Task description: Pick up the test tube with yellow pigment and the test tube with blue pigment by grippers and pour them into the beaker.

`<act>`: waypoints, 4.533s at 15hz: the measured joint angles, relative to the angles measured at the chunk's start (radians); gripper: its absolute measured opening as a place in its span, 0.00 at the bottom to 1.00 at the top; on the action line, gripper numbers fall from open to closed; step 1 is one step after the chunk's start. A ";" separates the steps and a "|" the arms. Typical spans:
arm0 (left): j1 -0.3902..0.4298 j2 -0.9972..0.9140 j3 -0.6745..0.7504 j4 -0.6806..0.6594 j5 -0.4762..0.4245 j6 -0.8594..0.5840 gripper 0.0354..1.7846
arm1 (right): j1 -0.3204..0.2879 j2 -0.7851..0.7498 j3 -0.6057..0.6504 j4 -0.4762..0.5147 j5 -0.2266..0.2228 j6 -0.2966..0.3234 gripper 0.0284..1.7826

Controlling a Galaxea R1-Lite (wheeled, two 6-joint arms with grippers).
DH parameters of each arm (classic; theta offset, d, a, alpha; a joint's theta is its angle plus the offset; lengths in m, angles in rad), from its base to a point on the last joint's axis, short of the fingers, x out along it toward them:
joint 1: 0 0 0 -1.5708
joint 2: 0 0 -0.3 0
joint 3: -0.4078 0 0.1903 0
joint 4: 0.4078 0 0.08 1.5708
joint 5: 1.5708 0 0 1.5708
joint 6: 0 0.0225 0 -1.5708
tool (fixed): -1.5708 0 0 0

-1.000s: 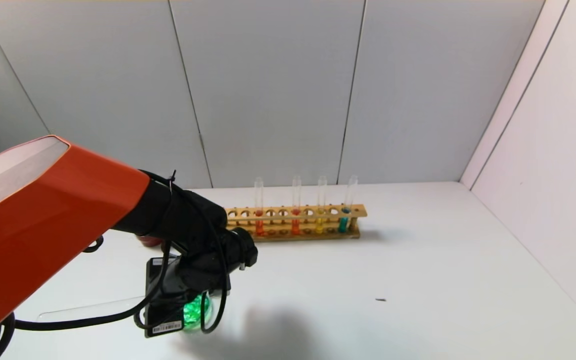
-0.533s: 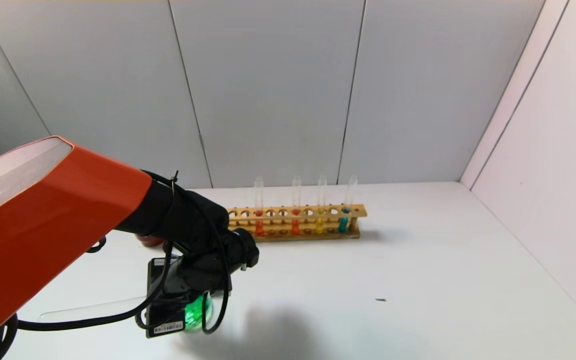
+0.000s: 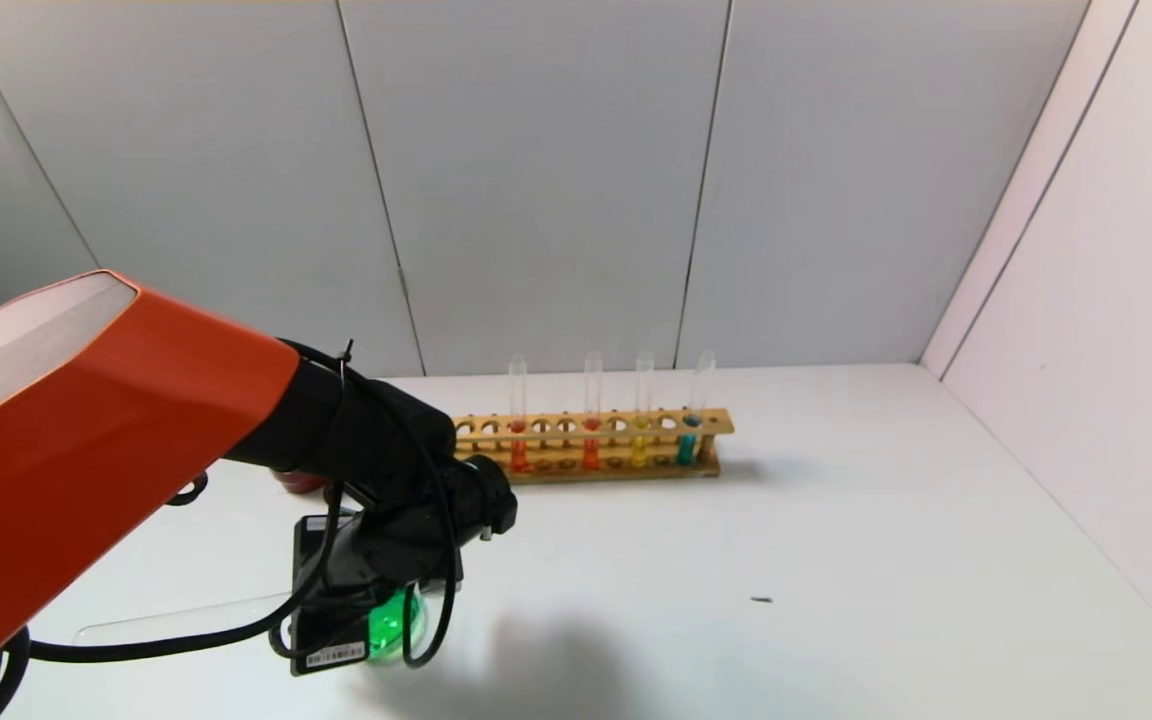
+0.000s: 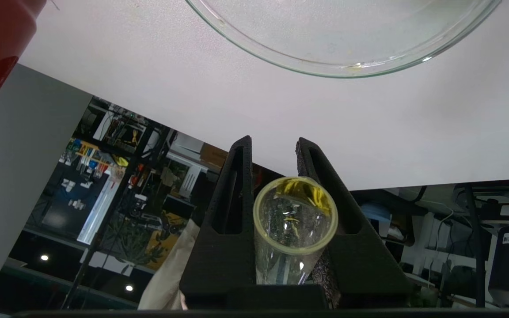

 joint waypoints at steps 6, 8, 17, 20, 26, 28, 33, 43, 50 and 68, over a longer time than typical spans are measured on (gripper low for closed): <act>0.003 -0.091 0.002 -0.003 -0.024 -0.007 0.19 | 0.000 0.000 0.000 0.000 0.000 0.000 0.95; 0.008 -0.135 0.004 -0.009 -0.030 -0.020 0.19 | 0.000 0.000 0.000 0.000 0.000 0.000 0.95; 0.066 -0.268 0.011 -0.103 -0.103 -0.285 0.19 | 0.000 0.000 0.000 0.000 0.000 0.000 0.95; 0.099 -0.310 0.029 -0.232 -0.129 -0.298 0.19 | 0.000 0.000 0.000 0.000 0.000 0.000 0.95; 0.228 -0.386 0.034 -0.443 -0.214 -0.304 0.19 | 0.000 0.000 0.000 0.000 0.000 0.000 0.95; 0.279 -0.400 0.032 -0.498 -0.227 -0.301 0.19 | 0.000 0.000 0.000 0.000 0.000 0.000 0.95; 0.414 -0.400 0.021 -0.710 -0.294 -0.303 0.19 | 0.000 0.000 0.000 0.000 0.000 0.000 0.95; 0.525 -0.215 -0.065 -1.014 -0.316 -0.308 0.19 | 0.000 0.000 0.000 0.000 0.000 0.000 0.95; 0.557 -0.118 -0.180 -1.067 -0.325 -0.304 0.19 | 0.000 0.000 0.000 0.000 0.000 0.000 0.95; 0.555 -0.046 -0.127 -1.186 -0.343 -0.342 0.19 | 0.000 0.000 0.000 0.000 0.000 0.000 0.95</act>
